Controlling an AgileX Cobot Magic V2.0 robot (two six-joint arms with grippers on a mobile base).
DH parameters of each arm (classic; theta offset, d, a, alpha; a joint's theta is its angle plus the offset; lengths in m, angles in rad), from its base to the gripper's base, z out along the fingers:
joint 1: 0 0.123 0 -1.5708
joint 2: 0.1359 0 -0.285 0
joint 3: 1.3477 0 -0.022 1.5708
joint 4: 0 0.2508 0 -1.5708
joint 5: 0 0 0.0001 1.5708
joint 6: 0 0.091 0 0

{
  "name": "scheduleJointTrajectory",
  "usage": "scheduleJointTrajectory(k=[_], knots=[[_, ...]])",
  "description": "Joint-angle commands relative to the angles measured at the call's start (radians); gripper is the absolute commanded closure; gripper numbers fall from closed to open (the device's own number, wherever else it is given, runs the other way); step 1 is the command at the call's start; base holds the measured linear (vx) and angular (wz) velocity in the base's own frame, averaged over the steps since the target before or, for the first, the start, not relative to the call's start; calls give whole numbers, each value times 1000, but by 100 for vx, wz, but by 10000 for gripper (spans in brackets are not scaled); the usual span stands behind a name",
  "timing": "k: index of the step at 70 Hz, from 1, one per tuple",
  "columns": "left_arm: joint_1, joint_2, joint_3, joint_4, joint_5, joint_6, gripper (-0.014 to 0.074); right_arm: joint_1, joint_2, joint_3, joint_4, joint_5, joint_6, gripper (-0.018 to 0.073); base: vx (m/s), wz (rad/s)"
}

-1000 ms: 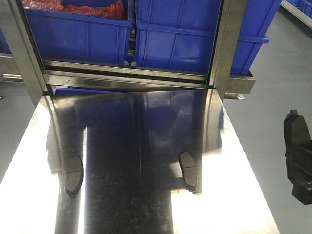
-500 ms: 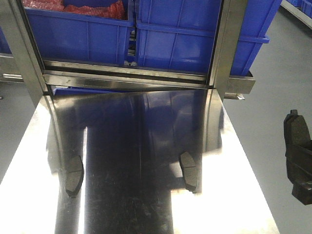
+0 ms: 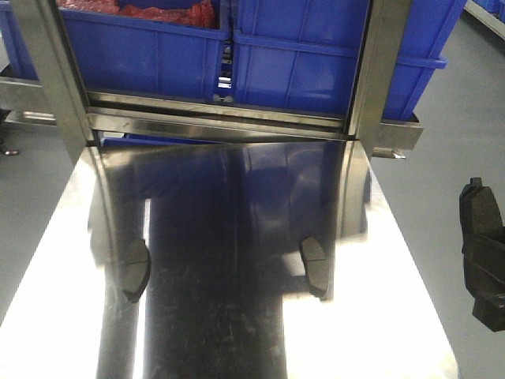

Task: Move and align brake pads A on conveyor
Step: 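Turn the base away from the steel table holding both pads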

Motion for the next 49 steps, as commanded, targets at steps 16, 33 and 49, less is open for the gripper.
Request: scheduleJointTrajectory(k=[16,33,49], knots=[[-6,-1,-30,8,-78,-1,422,-4,-1,-31,0,-90,-6,565,-18,17],[-6,-1,-30,8,-76,-1,422,-4,-1,-31,0,-89,-6,565,-16,16],[-6,-1,-30,8,-77,-1,422,-4,-1,-31,0,-89,-6,565,-8,48]])
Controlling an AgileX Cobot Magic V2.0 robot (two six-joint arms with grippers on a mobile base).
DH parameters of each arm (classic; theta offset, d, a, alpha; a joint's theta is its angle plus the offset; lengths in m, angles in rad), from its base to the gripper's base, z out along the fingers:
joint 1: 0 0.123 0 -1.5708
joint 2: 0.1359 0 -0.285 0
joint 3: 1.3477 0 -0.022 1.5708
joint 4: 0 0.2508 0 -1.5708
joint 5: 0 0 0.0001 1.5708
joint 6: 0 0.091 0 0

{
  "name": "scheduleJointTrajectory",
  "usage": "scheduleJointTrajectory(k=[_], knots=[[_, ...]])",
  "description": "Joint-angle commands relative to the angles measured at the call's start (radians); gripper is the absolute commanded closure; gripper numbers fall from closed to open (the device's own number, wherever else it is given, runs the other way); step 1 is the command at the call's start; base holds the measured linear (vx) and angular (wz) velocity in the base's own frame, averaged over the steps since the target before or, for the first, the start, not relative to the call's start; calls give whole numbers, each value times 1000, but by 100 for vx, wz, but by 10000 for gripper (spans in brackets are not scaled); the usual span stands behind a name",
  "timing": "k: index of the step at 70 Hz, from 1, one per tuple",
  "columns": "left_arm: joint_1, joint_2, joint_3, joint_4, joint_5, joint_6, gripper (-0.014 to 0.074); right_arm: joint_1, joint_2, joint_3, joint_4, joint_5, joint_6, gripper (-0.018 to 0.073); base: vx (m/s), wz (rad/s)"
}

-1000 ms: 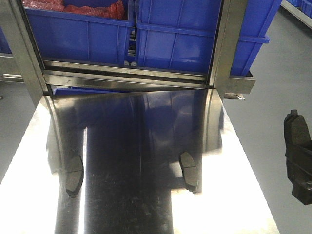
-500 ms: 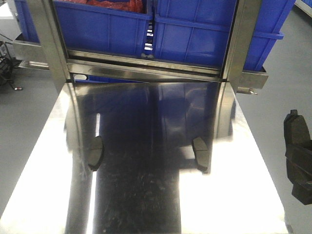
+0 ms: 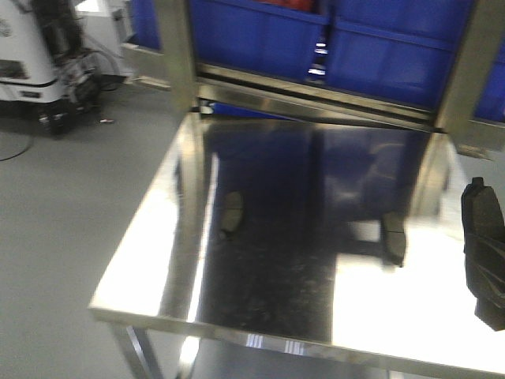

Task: Move and align brake pads A on conveyor
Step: 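Turn the base away from the steel table holding both pads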

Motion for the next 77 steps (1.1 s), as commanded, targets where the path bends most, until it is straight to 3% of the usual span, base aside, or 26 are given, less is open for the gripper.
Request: scheduleJointTrajectory(k=[1,38,77], knots=[[-6,-1,-30,9,-77,-1,422,-4,2,-31,0,-90,-6,565,-8,62],[-6,-3,-30,9,-76,-1,422,-4,2,-31,0,-91,-6,565,-8,67],[-6,-3,-30,9,-76,-1,422,-4,2,-31,0,-90,-6,565,4,43]])
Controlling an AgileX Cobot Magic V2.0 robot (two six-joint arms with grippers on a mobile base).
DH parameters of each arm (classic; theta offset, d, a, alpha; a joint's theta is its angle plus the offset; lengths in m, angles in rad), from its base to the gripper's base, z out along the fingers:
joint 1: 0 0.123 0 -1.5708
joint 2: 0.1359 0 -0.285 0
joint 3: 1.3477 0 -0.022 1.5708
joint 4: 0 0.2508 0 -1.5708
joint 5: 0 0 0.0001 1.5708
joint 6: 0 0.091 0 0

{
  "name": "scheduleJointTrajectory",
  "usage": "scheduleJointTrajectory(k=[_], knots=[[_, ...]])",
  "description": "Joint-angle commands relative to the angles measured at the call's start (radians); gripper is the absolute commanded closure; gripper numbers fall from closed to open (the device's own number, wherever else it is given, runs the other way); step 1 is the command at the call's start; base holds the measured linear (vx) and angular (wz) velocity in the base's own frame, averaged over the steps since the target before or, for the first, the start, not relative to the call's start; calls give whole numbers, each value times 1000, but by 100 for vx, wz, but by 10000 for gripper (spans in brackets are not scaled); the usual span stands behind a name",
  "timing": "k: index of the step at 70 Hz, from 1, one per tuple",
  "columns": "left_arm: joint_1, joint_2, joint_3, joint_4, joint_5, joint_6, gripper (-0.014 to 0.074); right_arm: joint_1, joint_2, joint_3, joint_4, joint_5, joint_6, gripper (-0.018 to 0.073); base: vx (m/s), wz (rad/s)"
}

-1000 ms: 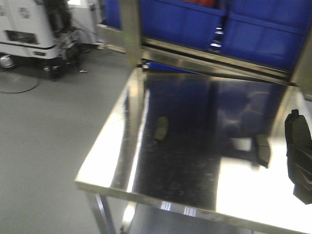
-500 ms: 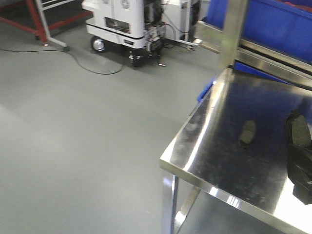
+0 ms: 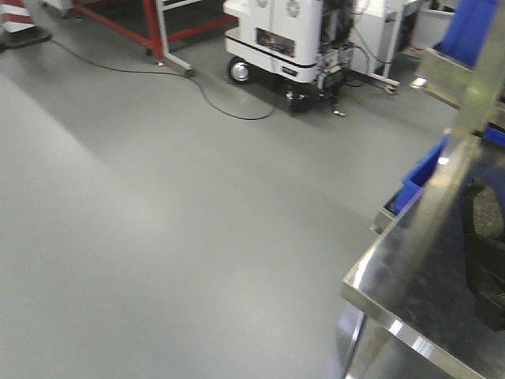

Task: Move and align brake pads A on conveyor
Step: 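Turn the base away from the steel table holding both pads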

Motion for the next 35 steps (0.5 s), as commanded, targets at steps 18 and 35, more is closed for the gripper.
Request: scheduleJointTrajectory(k=[18,35], knots=[[-6,-2,-30,8,-77,-1,422,-4,2,-31,0,-90,-6,565,12,48],[-6,-2,-30,8,-77,-1,422,-4,2,-31,0,-90,-6,565,12,48]])
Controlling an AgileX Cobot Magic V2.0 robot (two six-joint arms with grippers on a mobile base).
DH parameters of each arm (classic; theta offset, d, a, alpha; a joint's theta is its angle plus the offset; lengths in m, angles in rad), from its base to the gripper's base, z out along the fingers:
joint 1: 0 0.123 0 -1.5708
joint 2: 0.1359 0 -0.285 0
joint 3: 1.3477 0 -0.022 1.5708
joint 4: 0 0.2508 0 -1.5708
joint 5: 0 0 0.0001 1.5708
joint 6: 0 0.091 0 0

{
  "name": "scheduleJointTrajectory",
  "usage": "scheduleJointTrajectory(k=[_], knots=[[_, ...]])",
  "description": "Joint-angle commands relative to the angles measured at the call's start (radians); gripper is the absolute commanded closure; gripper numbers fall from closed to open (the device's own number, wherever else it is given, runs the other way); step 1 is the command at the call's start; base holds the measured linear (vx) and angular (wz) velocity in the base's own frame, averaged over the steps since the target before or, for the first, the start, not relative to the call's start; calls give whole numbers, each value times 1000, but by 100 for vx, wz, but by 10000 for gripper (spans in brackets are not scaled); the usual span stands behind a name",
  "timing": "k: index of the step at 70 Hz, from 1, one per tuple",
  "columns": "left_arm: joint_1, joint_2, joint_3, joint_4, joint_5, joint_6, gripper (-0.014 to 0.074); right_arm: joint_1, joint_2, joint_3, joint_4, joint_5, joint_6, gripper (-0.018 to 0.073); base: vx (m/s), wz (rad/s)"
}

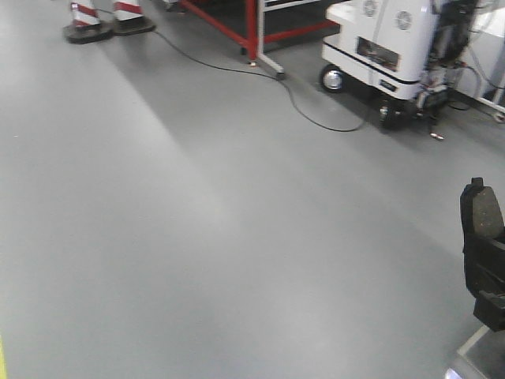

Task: Move and align brake pads A on conveyor
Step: 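Turn the base away from the steel table holding both pads, then drive forward along the yellow floor line past the striped cones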

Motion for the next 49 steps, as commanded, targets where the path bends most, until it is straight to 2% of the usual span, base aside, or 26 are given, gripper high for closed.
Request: scheduleJointTrajectory(k=[1,49], knots=[[-6,-2,-30,8,-77,-1,422,-4,2,-31,0,-90,-6,565,12,47],[-6,-2,-30,8,-76,-1,422,-4,2,-31,0,-90,-6,565,14,53]])
